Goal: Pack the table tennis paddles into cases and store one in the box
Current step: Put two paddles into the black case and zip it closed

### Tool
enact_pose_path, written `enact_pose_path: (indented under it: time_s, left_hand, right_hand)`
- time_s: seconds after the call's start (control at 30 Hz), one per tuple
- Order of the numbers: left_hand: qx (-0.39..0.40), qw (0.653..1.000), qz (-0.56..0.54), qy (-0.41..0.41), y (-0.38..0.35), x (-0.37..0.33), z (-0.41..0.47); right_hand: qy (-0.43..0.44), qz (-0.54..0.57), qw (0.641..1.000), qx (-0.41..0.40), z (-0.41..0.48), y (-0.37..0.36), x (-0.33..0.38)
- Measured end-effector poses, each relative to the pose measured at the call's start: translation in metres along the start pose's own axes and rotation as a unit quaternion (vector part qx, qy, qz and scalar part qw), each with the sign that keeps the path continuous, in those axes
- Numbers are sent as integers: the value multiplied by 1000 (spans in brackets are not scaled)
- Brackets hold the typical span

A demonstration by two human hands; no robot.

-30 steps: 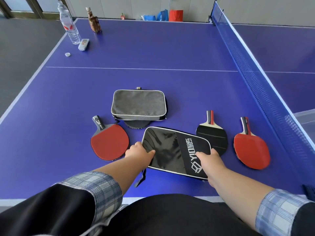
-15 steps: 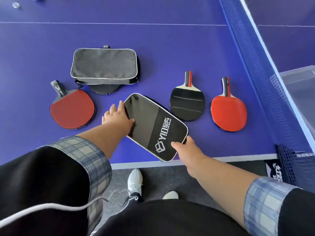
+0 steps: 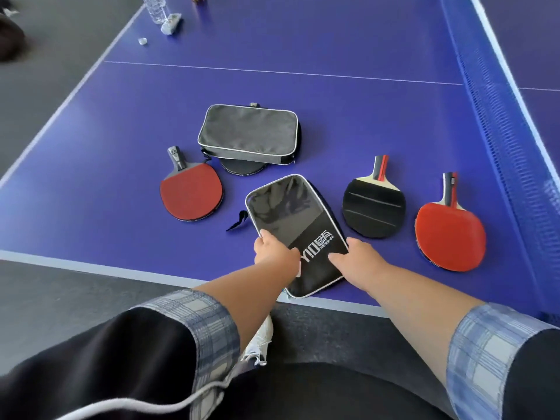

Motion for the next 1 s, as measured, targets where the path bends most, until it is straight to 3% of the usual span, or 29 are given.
enact_pose_path:
  time_s: [0.17, 0.33, 0.63, 1.0]
  left_hand:
    - [61, 980, 163, -97, 11, 15, 3]
    - [100, 955, 219, -174, 11, 35, -10]
    - [93, 980, 42, -169, 41, 10, -35]
    - [14, 970, -38, -240, 132, 15, -43]
  right_hand:
    - [-9, -29, 999, 17, -15, -17, 5]
    - [-9, 26, 1000, 14, -22, -21, 12]
    - [62, 246, 967, -25, -58, -29, 34]
    - [202, 191, 960, 45, -91, -48, 128]
Point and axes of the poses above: each hand's wrist, its own z-axis towards the middle knuckle, its own y-axis out of the back of the hand, x = y × z, the point moved 3 cm from there along z, towards the middle knuckle, and after that the axes turned 6 degrees about -y, right-handed, at the moved point
